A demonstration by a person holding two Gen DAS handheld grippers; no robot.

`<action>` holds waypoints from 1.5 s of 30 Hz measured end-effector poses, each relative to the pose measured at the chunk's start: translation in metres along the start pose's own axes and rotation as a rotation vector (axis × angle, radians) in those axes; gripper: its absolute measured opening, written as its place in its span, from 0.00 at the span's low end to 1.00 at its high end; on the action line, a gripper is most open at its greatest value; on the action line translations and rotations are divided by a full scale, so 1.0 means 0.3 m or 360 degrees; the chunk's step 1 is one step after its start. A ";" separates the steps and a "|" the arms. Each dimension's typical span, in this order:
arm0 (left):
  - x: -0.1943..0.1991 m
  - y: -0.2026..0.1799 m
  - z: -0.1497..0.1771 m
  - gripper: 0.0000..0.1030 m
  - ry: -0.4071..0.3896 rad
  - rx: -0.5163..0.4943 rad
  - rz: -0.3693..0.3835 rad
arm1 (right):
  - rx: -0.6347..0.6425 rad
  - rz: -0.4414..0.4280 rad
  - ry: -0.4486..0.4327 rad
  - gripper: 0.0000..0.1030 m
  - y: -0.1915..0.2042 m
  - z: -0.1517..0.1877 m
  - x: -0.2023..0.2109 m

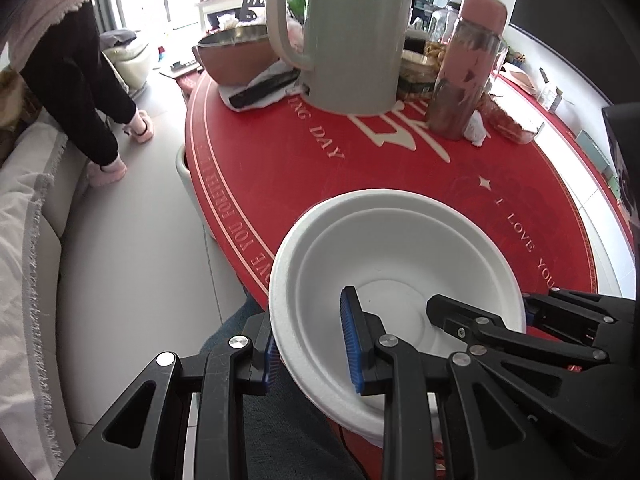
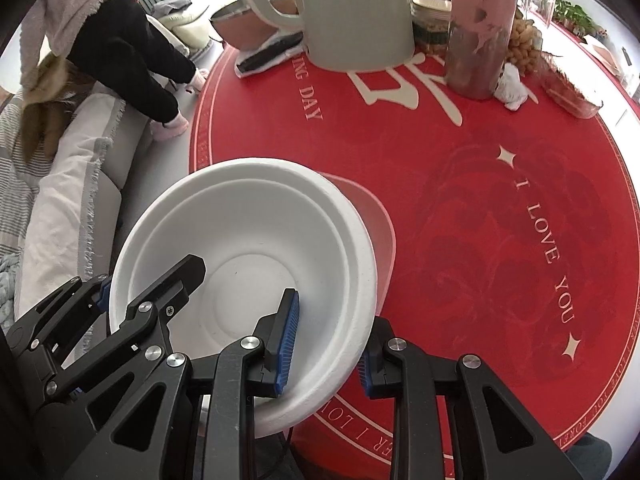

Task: Organize plates and bowls
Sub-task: 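Lift the bowl stack with both grippers and carry it toward the pink plates, then lower the bowl stack onto the pink plate stack with both grippers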

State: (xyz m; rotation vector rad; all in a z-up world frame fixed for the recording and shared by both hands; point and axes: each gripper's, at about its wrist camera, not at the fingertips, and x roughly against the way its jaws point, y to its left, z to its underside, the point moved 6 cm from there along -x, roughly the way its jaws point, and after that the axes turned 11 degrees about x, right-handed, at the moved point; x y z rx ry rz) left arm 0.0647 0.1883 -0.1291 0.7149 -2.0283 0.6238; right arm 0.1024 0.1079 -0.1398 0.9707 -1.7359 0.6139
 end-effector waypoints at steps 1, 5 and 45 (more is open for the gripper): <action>-0.007 0.003 0.004 0.28 0.0009 0.0001 0.0000 | -0.0001 0.0003 0.0008 0.28 -0.002 0.004 -0.007; -0.032 0.010 0.013 0.28 0.0037 0.0006 -0.0002 | -0.0006 0.0004 0.0031 0.28 -0.007 0.014 -0.031; -0.150 -0.056 -0.132 0.28 0.0016 0.0014 0.0062 | 0.0014 0.0099 -0.0060 0.28 -0.118 -0.138 -0.064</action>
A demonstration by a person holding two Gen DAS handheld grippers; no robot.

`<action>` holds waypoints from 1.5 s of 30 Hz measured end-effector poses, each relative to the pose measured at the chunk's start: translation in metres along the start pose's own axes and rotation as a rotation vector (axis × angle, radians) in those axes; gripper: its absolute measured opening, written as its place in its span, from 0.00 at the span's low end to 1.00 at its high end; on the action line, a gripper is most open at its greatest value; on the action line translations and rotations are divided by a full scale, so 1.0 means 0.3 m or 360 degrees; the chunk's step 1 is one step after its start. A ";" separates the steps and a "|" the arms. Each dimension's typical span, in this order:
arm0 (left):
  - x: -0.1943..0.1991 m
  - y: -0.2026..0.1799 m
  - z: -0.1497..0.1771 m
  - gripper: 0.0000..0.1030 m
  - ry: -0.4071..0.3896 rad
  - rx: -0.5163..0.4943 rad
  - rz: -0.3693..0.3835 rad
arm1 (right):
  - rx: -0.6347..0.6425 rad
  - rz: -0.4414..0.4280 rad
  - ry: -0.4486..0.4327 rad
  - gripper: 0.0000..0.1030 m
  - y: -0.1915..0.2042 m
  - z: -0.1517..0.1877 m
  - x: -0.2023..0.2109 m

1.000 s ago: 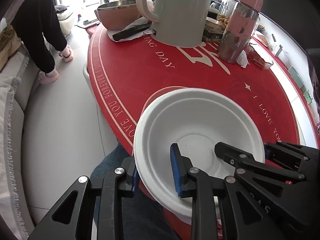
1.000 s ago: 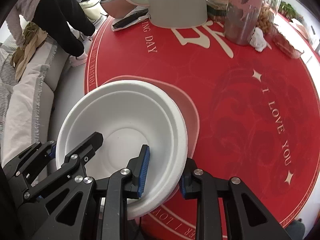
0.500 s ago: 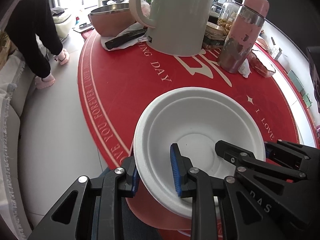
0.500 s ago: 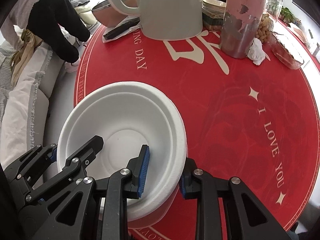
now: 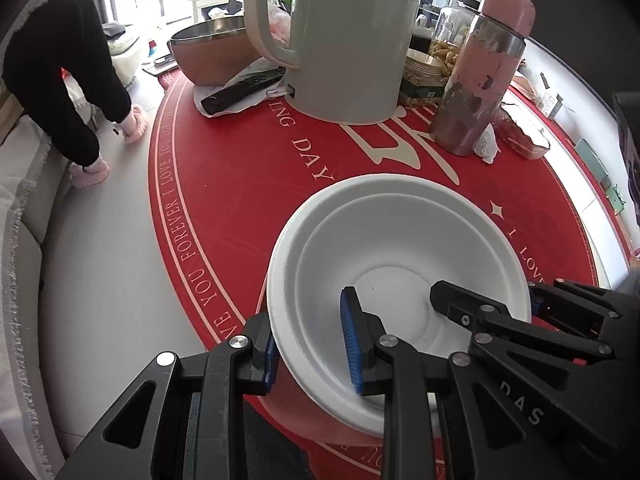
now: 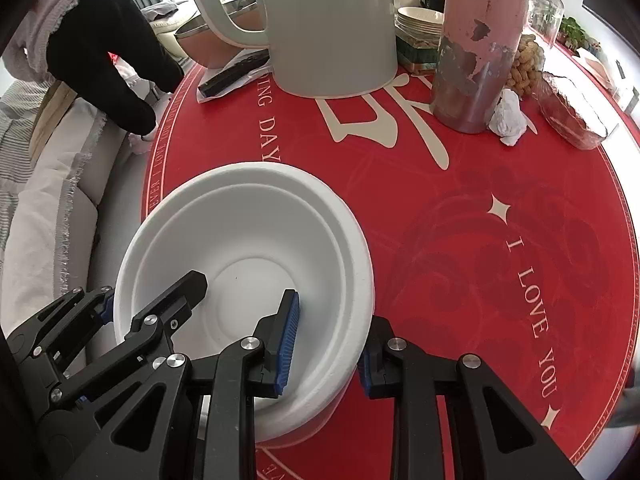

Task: Organize plates and bowls
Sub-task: 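Lower the bowl stack onto the pink plate stack with both grippers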

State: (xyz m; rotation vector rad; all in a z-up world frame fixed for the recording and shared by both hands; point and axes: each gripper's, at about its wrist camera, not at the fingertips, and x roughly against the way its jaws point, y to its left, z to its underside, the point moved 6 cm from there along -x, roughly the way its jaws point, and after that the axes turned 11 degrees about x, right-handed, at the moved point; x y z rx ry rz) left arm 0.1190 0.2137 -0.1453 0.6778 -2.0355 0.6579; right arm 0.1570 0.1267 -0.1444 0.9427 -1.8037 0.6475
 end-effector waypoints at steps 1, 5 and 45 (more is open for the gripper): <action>0.005 0.000 0.001 0.28 -0.0006 -0.0004 -0.0002 | 0.0001 0.0001 -0.0002 0.28 0.003 0.001 0.003; 0.029 0.001 0.002 0.28 -0.0028 -0.0014 -0.0007 | 0.0019 0.0006 -0.0017 0.28 0.016 0.001 0.024; 0.104 0.024 -0.006 0.26 -0.0046 -0.0095 0.0073 | 0.0038 -0.0156 -0.0040 0.25 0.045 0.019 0.087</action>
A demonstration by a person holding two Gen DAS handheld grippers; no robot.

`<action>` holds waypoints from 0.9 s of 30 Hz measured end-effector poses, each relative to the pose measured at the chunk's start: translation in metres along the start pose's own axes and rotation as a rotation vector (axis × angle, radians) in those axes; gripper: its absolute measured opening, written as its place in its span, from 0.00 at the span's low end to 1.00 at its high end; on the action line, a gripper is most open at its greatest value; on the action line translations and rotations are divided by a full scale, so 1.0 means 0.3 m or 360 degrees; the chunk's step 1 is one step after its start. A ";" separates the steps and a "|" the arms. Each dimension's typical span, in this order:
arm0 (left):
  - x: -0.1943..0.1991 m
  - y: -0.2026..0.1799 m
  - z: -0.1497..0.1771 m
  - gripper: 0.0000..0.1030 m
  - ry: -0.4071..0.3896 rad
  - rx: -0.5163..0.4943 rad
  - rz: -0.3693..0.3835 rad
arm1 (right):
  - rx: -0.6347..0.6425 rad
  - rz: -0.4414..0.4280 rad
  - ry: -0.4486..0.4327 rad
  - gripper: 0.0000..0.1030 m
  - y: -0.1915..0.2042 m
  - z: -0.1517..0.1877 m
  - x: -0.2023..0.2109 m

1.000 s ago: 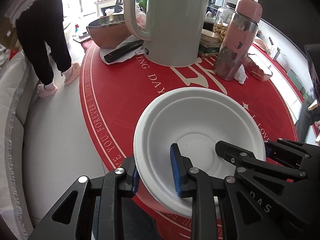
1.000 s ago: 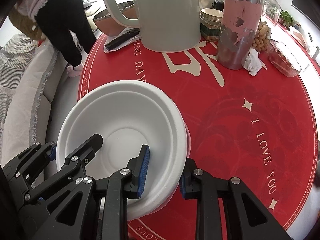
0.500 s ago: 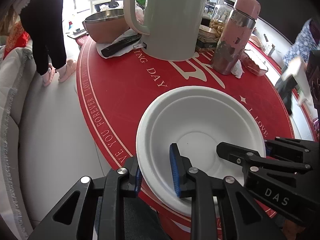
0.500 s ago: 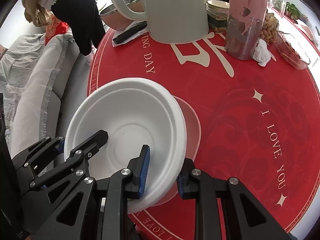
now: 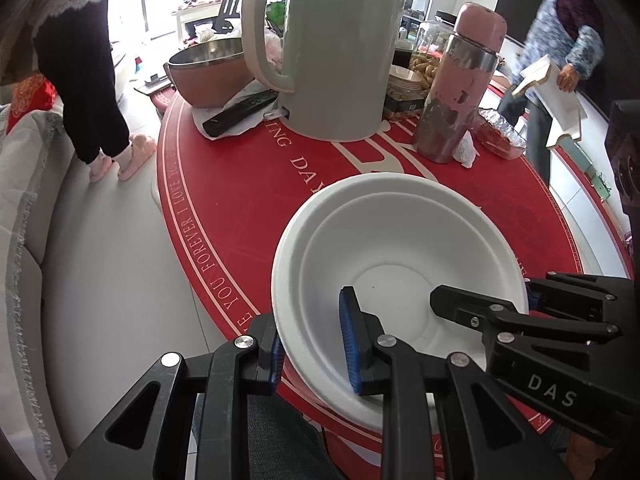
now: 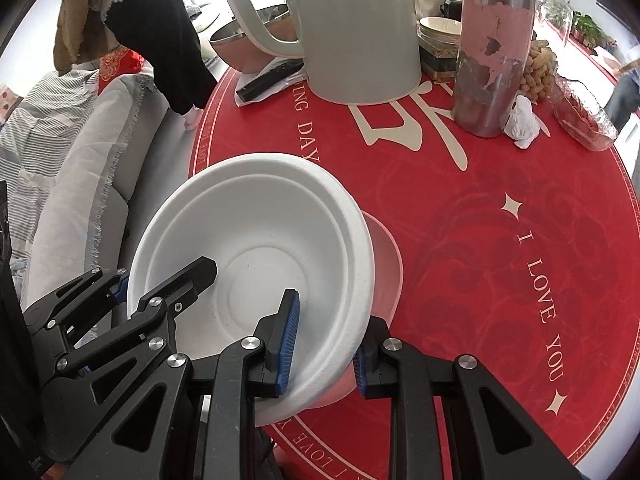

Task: Organize plates and bowls
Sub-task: 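Lower the bowl stack onto the pink plate stack with both grippers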

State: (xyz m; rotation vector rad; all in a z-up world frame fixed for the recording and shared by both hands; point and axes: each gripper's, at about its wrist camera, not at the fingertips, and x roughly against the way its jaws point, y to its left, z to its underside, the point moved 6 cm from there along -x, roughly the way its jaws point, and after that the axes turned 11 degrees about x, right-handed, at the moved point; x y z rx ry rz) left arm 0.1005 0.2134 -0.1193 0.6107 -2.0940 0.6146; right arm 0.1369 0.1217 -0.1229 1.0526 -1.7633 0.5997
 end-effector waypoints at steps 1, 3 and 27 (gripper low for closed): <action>0.001 -0.001 -0.001 0.26 -0.0003 -0.0004 -0.0001 | 0.0001 0.0000 -0.0002 0.25 -0.002 0.000 0.002; 0.002 -0.003 -0.002 0.26 -0.0004 -0.0008 -0.0003 | 0.0002 0.0001 -0.0005 0.25 -0.002 -0.001 0.003; -0.041 0.009 0.011 0.26 0.0038 -0.0009 -0.0038 | -0.0025 0.0008 0.0058 0.25 -0.003 0.008 -0.051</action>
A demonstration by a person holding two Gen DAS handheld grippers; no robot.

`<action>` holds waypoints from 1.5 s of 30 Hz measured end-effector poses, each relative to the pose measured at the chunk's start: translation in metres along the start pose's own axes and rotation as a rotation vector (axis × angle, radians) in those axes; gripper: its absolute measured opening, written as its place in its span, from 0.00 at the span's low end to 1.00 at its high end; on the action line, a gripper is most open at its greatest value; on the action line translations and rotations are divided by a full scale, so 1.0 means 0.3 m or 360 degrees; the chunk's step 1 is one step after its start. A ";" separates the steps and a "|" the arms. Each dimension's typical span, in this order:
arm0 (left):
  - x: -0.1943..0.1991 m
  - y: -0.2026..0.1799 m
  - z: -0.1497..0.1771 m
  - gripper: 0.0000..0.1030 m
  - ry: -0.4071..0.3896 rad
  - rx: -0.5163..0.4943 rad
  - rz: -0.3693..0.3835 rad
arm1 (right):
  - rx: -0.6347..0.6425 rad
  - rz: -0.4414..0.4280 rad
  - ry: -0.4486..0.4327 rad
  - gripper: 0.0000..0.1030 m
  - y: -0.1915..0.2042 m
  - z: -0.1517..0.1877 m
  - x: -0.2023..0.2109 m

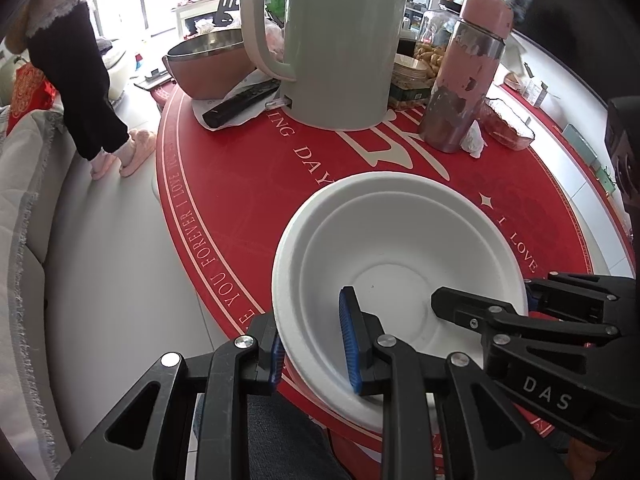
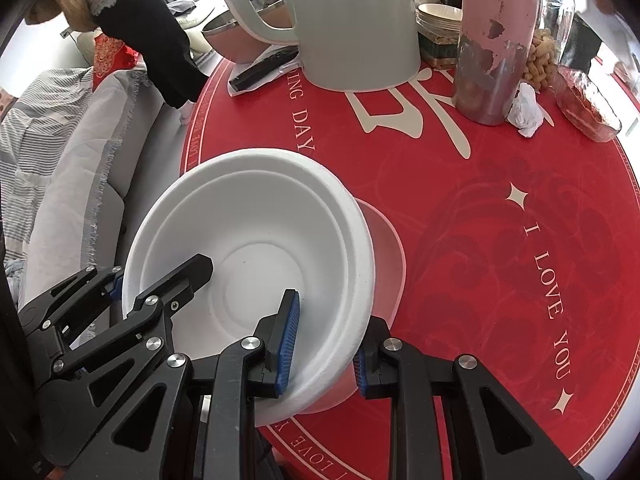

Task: Organize plates and bowls

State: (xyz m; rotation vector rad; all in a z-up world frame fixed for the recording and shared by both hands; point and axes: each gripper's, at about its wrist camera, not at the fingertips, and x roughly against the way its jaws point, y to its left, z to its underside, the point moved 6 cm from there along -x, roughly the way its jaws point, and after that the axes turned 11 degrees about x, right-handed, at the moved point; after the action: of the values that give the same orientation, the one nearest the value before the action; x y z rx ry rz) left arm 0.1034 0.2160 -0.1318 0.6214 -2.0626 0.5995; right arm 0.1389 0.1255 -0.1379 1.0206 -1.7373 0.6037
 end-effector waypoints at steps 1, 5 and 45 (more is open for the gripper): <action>-0.003 0.000 0.001 0.26 0.0002 0.0001 0.0000 | -0.0003 0.0000 0.0004 0.25 -0.003 0.002 -0.003; -0.016 -0.002 0.006 0.26 0.0013 0.0000 -0.0006 | -0.0022 -0.0002 0.0020 0.25 -0.011 0.008 -0.017; 0.182 -0.041 0.006 1.00 -0.0296 -0.0045 -0.0010 | -0.0061 -0.0042 -0.0117 1.00 -0.076 -0.007 0.167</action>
State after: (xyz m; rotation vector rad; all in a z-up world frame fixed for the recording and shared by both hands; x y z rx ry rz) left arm 0.0831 0.1946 -0.0841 0.6887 -2.2374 0.5246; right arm 0.1519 0.0975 -0.0923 1.0486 -1.7901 0.5200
